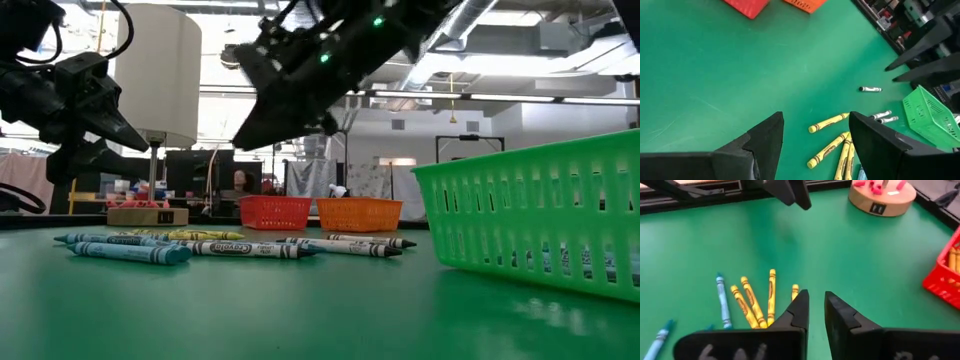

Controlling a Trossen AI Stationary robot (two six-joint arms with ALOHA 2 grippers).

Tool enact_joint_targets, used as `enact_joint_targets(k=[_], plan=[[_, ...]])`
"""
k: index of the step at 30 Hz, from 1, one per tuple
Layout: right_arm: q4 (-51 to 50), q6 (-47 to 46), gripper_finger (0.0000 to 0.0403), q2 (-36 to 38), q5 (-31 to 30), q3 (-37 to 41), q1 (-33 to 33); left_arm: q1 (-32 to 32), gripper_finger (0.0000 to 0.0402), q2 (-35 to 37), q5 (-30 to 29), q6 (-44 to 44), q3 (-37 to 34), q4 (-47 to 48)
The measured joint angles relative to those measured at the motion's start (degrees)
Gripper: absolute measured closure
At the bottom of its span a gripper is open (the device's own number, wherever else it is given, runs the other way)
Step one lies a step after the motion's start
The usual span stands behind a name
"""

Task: Sort crayons
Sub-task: Put the light green crayon into the red bin

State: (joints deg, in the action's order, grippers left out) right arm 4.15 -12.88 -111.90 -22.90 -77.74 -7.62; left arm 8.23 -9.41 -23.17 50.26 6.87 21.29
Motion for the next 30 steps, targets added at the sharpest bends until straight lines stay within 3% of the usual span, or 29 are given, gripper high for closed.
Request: enact_joint_targets(k=[6,13,24,30], plan=[[-1.91,5.06,0.0346,-7.99,-0.20,-7.38,-0.06,0.00,0.0186,-0.04,0.03,0.02,0.00,-0.02],[-13.43,9.22,0.0338,-13.18,-2.99,-16.58,-0.22,0.00,0.0186,0.02,0.01,0.06,0.00,-0.02],[-13.22,9.48,0.0253,-13.85,-2.67,-17.35,-0.37,0.00,0.0186,0.02,0.04,0.11,0.00,0.01],[-12.23,8.55,0.0240,-15.28,-2.70,-17.37,-0.59,0.00,0.0186,0.02,0.05,0.13,0.00,0.01]])
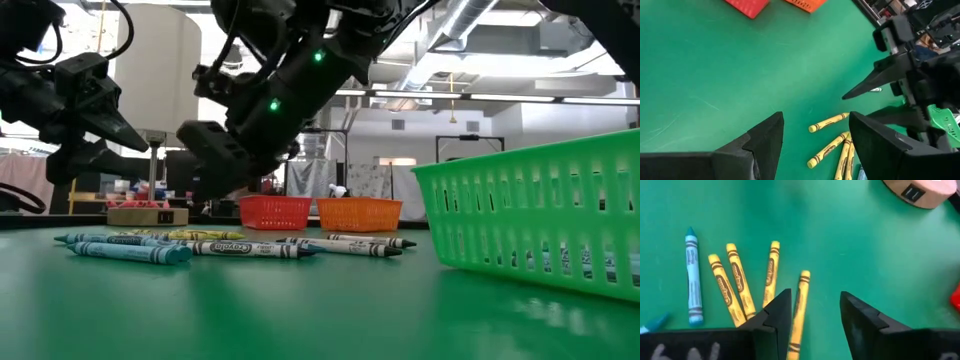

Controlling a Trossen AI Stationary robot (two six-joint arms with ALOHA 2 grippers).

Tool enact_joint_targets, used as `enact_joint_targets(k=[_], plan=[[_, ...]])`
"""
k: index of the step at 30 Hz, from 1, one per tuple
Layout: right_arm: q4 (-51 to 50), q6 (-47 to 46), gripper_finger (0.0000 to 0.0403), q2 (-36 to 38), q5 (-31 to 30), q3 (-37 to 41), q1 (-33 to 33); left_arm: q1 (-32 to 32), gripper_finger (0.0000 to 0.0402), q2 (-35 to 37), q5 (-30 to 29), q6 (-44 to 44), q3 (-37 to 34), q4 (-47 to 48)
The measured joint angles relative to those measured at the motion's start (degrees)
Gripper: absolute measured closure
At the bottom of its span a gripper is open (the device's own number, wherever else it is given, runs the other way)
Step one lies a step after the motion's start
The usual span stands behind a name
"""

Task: Sort crayons
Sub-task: Put the light green crayon into the red bin

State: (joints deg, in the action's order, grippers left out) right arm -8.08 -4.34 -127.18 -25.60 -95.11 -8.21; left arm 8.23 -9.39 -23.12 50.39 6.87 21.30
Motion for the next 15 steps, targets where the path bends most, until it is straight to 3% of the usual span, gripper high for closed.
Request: enact_joint_targets(k=[15], plan=[[-0.28,-0.24,0.0243,-1.64,0.90,0.04,0.55,0.00,0.0186,0.00,0.01,-0.02,0.00,0.02]])
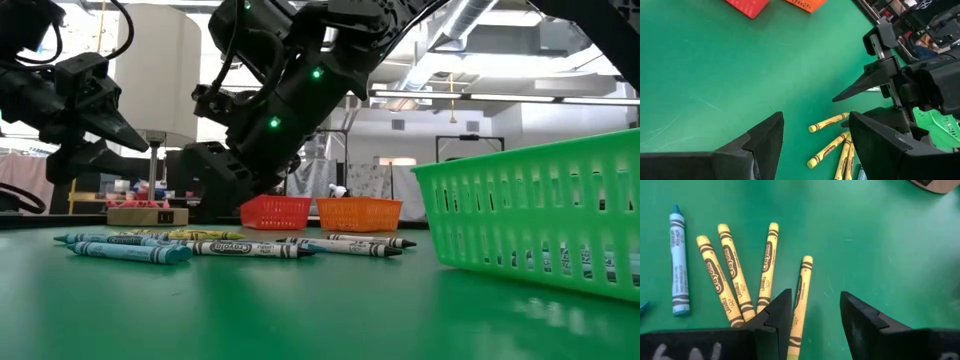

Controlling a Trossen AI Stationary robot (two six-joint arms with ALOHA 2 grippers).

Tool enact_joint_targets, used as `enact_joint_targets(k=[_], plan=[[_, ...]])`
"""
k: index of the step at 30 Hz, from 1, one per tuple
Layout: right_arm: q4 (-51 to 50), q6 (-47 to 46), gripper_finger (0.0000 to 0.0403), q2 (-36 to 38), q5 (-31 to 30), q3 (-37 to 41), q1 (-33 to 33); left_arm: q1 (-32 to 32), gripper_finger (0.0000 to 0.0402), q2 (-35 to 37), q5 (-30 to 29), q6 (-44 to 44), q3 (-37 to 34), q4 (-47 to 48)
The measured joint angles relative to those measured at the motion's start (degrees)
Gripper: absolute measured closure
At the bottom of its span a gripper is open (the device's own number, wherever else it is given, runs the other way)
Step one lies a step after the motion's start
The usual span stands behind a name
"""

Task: Sort crayons
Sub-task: Put the light green crayon into the red bin

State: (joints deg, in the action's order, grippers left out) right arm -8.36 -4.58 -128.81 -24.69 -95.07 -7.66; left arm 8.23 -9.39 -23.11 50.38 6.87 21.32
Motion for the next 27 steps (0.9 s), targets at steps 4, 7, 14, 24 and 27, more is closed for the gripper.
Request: enact_joint_targets(k=[4,7,14,24,27], plan=[[-0.29,-0.55,0.0243,0.00,0.10,0.00,0.00,0.00,0.0186,0.00,0.00,0.00,0.00,0.00],[0.10,-0.54,0.0243,0.00,0.10,0.00,0.03,0.00,0.0186,0.00,0.00,-0.01,0.00,0.00],[-0.89,-2.45,0.0243,0.00,0.29,0.00,0.41,0.00,0.0186,0.00,0.01,-0.01,0.00,0.00],[-2.04,-2.47,0.0243,0.02,0.40,0.00,0.43,0.00,0.0186,0.00,0.02,-0.01,0.00,0.00],[-2.12,-2.47,0.0243,0.04,0.43,0.00,0.68,0.00,0.0186,0.00,0.02,-0.01,0.00,0.00]])
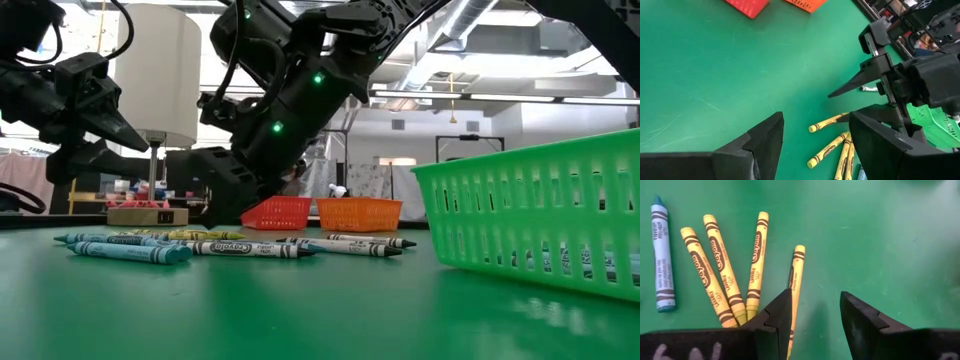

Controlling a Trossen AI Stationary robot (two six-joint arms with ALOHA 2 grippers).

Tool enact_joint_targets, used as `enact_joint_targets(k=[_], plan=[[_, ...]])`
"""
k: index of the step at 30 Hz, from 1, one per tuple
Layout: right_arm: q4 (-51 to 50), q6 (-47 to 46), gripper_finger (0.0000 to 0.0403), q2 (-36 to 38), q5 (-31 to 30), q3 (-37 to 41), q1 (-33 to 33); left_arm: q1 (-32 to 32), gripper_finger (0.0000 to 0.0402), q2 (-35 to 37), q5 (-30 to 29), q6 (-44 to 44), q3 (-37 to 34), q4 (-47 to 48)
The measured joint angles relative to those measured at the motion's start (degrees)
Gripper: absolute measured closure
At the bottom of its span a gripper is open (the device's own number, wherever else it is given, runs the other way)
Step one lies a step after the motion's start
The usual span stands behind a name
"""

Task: Sort crayons
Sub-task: Put the light green crayon into the red bin

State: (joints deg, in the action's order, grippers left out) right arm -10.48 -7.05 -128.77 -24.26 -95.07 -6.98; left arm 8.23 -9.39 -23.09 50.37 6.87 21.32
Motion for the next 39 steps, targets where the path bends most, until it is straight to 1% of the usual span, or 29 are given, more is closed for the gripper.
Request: enact_joint_targets(k=[9,16,21,24,33,35,39], plan=[[-0.17,0.00,0.0243,0.00,0.16,0.00,-0.04,0.00,0.0186,0.00,0.00,0.00,0.00,0.00],[1.64,-0.08,0.0243,-2.31,1.20,-0.12,-0.06,-0.01,0.0186,0.02,0.02,-0.02,0.00,0.01],[1.26,-0.12,0.0247,-2.45,0.93,-0.13,-0.15,-0.02,0.0186,0.02,-0.02,-0.02,0.00,0.02],[1.28,-0.02,0.0271,-2.47,0.71,-0.11,-0.20,0.00,0.0186,0.02,0.00,-0.02,0.00,0.01],[1.01,-0.09,0.0384,-2.40,1.79,-0.07,-0.11,0.00,0.0186,0.02,-0.07,-0.02,0.00,0.00],[1.02,-0.81,0.0396,-2.38,1.76,-0.07,-0.11,0.00,0.0186,0.02,-0.07,-0.02,0.00,0.00],[1.82,-3.45,0.0394,-2.38,1.78,-0.06,-0.09,-0.02,0.0186,0.02,-0.07,-0.02,0.00,0.00]])
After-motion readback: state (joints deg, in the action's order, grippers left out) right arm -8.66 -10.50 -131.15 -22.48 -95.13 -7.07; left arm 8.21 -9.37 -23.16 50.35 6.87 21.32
